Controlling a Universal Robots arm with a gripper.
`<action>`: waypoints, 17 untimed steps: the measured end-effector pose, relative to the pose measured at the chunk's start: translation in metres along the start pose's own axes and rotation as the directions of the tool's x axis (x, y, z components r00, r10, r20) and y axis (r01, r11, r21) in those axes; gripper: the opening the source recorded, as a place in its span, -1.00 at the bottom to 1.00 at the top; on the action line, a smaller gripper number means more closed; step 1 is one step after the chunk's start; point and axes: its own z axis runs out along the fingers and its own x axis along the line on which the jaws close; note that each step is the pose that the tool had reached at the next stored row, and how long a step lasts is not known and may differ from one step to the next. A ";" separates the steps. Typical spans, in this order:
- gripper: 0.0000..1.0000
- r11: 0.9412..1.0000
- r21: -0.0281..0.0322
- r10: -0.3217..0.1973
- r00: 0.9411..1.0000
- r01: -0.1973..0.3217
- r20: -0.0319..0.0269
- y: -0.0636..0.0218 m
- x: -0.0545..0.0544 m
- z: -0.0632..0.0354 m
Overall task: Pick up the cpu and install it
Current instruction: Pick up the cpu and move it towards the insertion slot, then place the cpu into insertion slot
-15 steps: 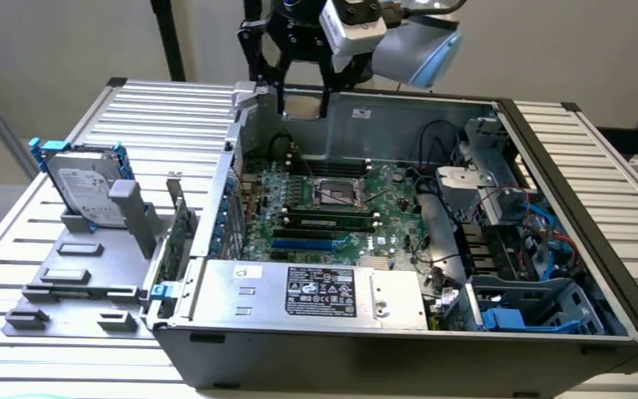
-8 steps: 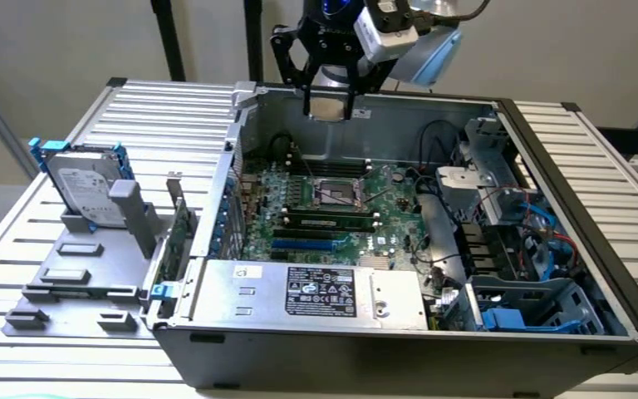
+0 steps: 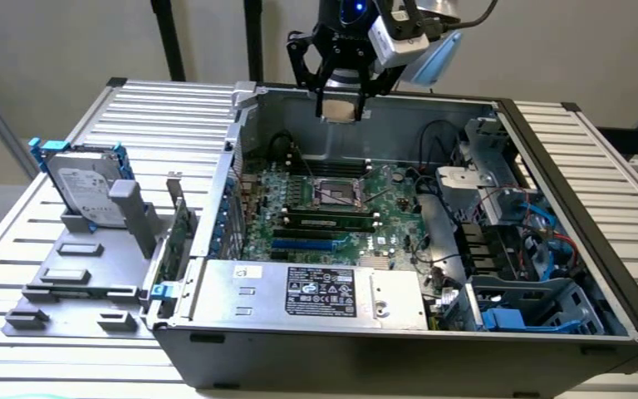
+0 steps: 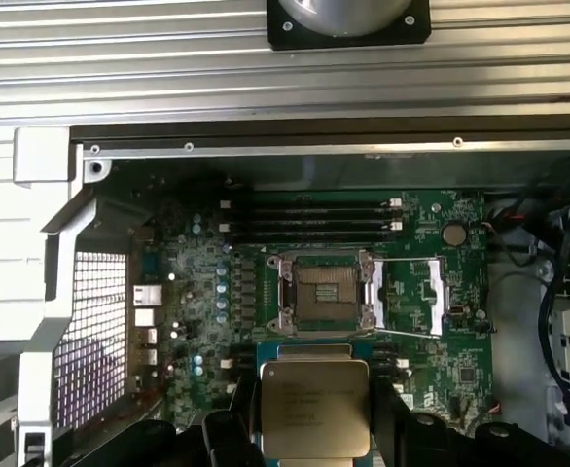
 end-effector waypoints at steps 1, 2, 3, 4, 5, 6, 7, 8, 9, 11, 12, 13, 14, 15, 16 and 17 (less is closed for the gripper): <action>0.10 1.000 0.000 0.000 1.000 0.000 0.000 0.0021 0.000 0.0016; 0.10 1.000 0.000 -0.001 1.000 0.001 0.001 0.0044 0.000 0.0034; 0.10 1.000 0.000 -0.002 1.000 0.002 0.002 0.0068 0.000 0.0051; 0.10 1.000 0.000 -0.002 1.000 0.002 0.002 0.0096 0.000 0.0071; 0.10 1.000 0.000 -0.003 1.000 0.003 0.002 0.0126 0.000 0.0091; 0.10 1.000 0.000 -0.004 1.000 0.004 0.003 0.0156 0.000 0.0112; 0.10 1.000 0.000 -0.004 1.000 0.004 0.003 0.0186 0.000 0.0133; 0.10 1.000 0.000 -0.005 1.000 0.005 0.004 0.0213 0.000 0.0152; 0.10 1.000 0.000 -0.006 1.000 0.006 0.004 0.0241 0.000 0.0172; 0.10 1.000 0.000 -0.007 1.000 0.007 0.004 0.0290 0.000 0.0211; 0.10 1.000 0.000 -0.007 1.000 0.007 0.004 0.0306 -0.002 0.0230; 0.10 1.000 0.000 -0.007 1.000 0.007 0.004 0.0317 -0.004 0.0246; 0.10 1.000 0.000 -0.007 1.000 0.007 0.004 0.0322 -0.008 0.0260; 0.10 1.000 0.000 -0.007 1.000 0.007 0.004 0.0324 -0.012 0.0269; 0.10 1.000 0.000 -0.007 1.000 0.007 0.004 0.0328 -0.016 0.0276; 0.10 1.000 0.000 -0.007 1.000 0.007 0.004 0.0331 -0.021 0.0282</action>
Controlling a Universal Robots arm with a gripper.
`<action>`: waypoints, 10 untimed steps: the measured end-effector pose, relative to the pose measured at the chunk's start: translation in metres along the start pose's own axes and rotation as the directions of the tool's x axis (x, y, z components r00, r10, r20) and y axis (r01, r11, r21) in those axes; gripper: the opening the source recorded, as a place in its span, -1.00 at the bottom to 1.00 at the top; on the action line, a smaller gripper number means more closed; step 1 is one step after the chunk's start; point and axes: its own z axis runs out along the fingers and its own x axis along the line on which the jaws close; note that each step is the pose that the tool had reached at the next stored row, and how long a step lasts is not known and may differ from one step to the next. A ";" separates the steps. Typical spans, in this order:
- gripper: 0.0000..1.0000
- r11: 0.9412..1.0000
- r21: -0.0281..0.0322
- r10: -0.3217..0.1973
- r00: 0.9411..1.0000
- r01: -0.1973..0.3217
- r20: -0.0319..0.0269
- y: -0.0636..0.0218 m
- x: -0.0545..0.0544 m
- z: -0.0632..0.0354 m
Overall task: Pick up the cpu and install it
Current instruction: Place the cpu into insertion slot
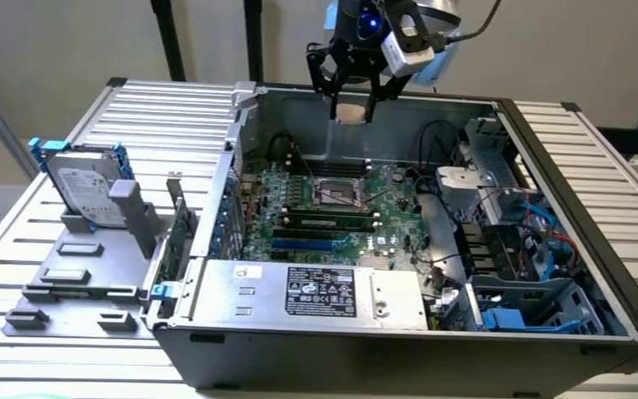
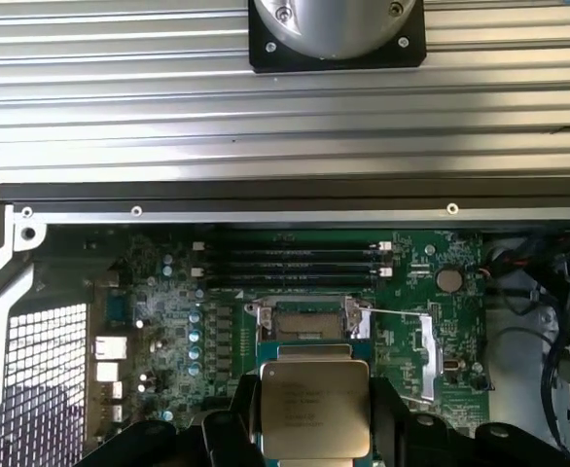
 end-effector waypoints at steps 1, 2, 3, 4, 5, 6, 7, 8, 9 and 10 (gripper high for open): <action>0.10 1.000 0.000 0.000 1.000 0.000 0.000 0.0002 -0.003 0.0004; 0.10 1.000 0.000 0.000 1.000 0.000 0.000 0.0002 -0.004 0.0005; 0.10 1.000 0.001 0.000 1.000 0.000 0.000 0.0002 -0.004 0.0005; 0.10 1.000 0.001 0.000 1.000 0.000 0.000 0.0002 -0.004 0.0005; 0.10 1.000 0.001 0.000 1.000 0.000 0.000 0.0002 -0.004 0.0006; 0.10 1.000 0.001 0.008 1.000 -0.008 0.000 0.0002 -0.004 0.0006; 0.10 1.000 0.000 0.026 1.000 -0.026 0.002 0.0003 -0.004 0.0007; 0.10 0.999 0.000 0.044 0.999 -0.044 0.003 0.0003 -0.004 0.0007; 0.10 0.998 0.000 0.062 0.998 -0.062 0.004 0.0003 -0.004 0.0007; 0.10 0.997 0.000 0.080 0.997 -0.080 0.005 0.0003 -0.004 0.0006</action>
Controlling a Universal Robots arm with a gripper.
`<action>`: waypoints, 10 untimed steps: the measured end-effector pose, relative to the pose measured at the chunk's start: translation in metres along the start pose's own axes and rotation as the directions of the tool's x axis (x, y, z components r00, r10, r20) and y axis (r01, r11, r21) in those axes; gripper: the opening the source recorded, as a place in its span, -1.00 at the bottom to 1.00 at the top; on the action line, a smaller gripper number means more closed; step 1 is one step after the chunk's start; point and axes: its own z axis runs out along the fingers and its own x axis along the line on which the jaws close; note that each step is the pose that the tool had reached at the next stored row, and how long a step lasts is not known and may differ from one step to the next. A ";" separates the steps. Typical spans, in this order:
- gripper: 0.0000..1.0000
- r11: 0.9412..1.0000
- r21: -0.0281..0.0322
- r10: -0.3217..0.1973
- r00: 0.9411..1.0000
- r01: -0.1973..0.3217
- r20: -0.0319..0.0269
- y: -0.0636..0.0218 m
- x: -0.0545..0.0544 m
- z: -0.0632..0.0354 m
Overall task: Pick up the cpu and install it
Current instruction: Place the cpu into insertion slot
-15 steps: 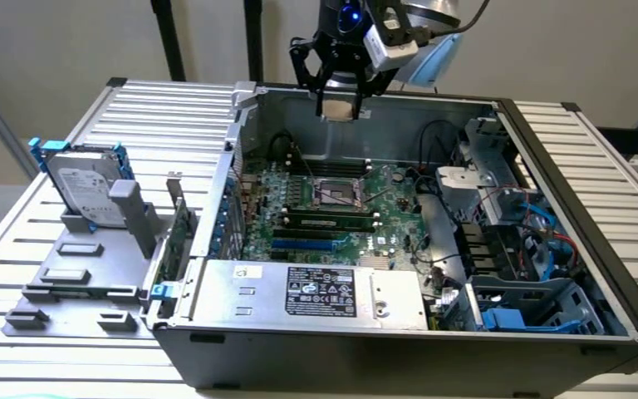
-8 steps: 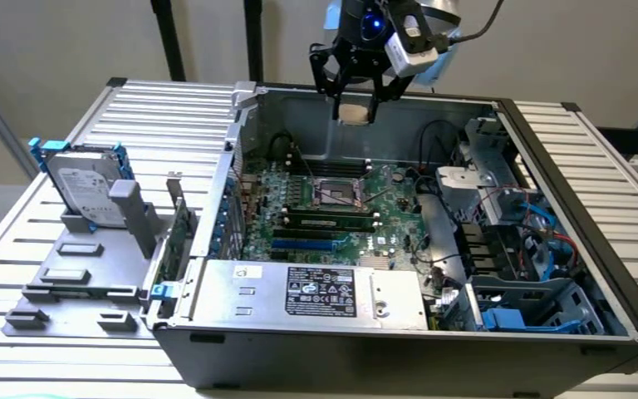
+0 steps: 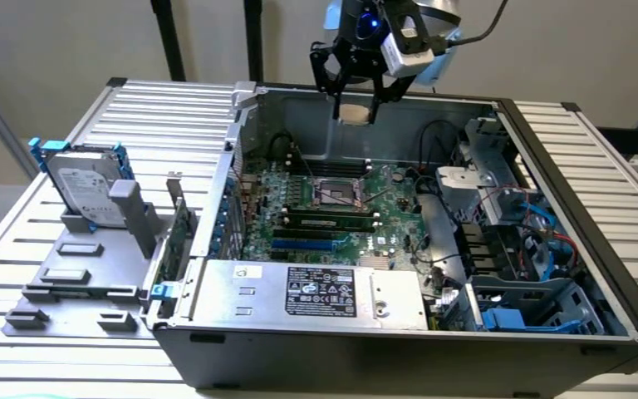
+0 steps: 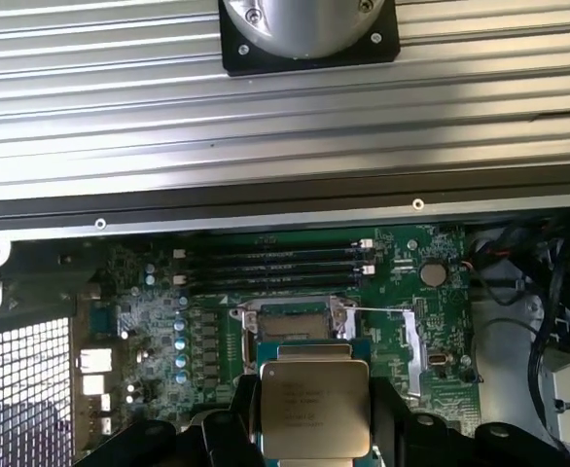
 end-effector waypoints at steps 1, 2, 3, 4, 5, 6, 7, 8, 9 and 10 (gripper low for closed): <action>0.10 1.000 0.000 0.018 1.000 -0.018 0.001 0.0000 0.000 0.0000; 0.10 0.999 -0.001 0.038 0.999 -0.038 0.003 0.0000 0.000 0.0000; 0.10 0.998 -0.001 0.055 0.998 -0.055 0.004 0.0000 0.000 0.0000; 0.10 0.997 -0.001 0.073 0.997 -0.073 0.005 0.0000 0.000 0.0000; 0.10 0.996 -0.002 0.091 0.996 -0.091 0.006 0.0000 0.000 0.0000; 0.10 0.994 -0.002 0.109 0.994 -0.109 0.008 0.0000 0.000 0.0000; 0.10 0.992 -0.003 0.126 0.992 -0.126 0.009 0.0000 0.000 0.0000; 0.10 0.989 -0.003 0.146 0.989 -0.146 0.010 0.0000 0.000 0.0000; 0.10 0.987 -0.004 0.164 0.986 -0.163 0.011 0.0000 0.000 0.0000; 0.10 0.983 -0.004 0.181 0.983 -0.181 0.012 0.0000 0.000 0.0001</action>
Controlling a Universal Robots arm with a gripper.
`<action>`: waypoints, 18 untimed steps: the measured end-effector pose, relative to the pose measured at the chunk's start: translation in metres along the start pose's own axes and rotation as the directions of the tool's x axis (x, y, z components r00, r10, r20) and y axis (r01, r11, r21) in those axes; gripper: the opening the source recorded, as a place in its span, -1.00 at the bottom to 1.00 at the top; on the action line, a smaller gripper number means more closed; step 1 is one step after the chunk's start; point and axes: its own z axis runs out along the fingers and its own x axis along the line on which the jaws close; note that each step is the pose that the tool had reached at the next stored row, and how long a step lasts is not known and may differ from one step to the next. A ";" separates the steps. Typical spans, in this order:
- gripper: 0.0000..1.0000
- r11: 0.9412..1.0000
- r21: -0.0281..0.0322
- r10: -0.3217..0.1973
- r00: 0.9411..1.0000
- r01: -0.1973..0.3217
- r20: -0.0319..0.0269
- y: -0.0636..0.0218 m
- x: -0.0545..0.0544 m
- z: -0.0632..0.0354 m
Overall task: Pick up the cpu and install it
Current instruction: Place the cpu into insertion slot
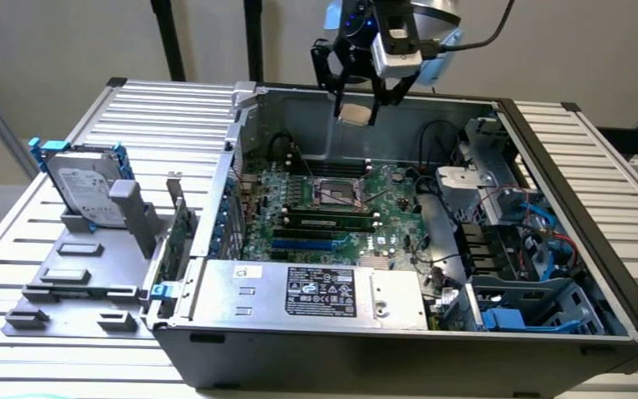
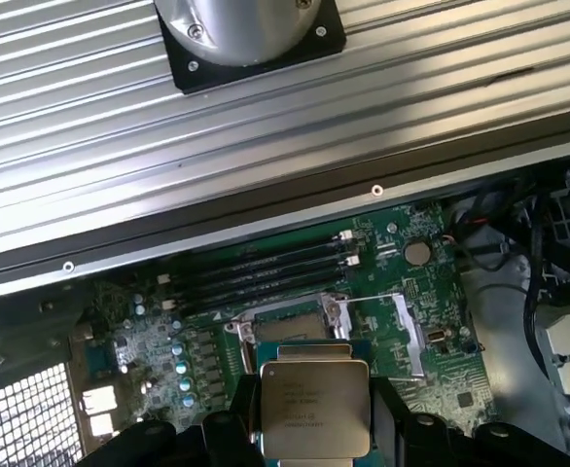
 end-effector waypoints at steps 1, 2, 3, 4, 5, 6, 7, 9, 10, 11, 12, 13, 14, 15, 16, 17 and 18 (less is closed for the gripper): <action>0.10 1.000 0.000 0.018 1.000 -0.018 0.001 0.0000 0.000 0.0000; 0.10 0.999 -0.001 0.036 0.999 -0.036 0.002 0.0000 0.000 0.0001; 0.10 0.999 -0.001 0.053 0.999 -0.053 0.004 0.0000 0.000 0.0001; 0.10 0.997 -0.001 0.073 0.997 -0.073 0.005 0.0000 0.000 0.0001; 0.10 0.996 -0.001 0.091 0.996 -0.091 0.006 -0.0001 0.000 0.0002; 0.10 0.994 -0.002 0.109 0.994 -0.109 0.007 -0.0001 0.000 0.0002; 0.10 0.992 -0.002 0.126 0.992 -0.126 0.009 -0.0001 0.000 0.0004; 0.10 0.987 -0.003 0.162 0.987 -0.162 0.011 -0.0001 0.000 0.0006; 0.10 0.984 -0.004 0.180 0.984 -0.180 0.012 -0.0001 0.000 0.0007; 0.10 0.980 -0.004 0.198 0.980 -0.198 0.014 -0.0001 0.000 0.0008; 0.10 0.976 -0.005 0.216 0.976 -0.216 0.015 -0.0001 0.000 0.0009; 0.10 0.972 -0.006 0.234 0.972 -0.234 0.016 -0.0001 0.000 0.0011; 0.10 0.968 -0.006 0.251 0.968 -0.251 0.017 -0.0001 0.000 0.0012; 0.10 0.963 -0.007 0.269 0.963 -0.269 0.018 -0.0001 0.000 0.0014; 0.10 0.958 -0.007 0.286 0.958 -0.286 0.019 -0.0001 0.000 0.0015; 0.10 0.953 -0.008 0.303 0.953 -0.303 0.020 -0.0001 0.000 0.0016; 0.10 0.947 -0.009 0.320 0.947 -0.320 0.022 -0.0001 0.000 0.0018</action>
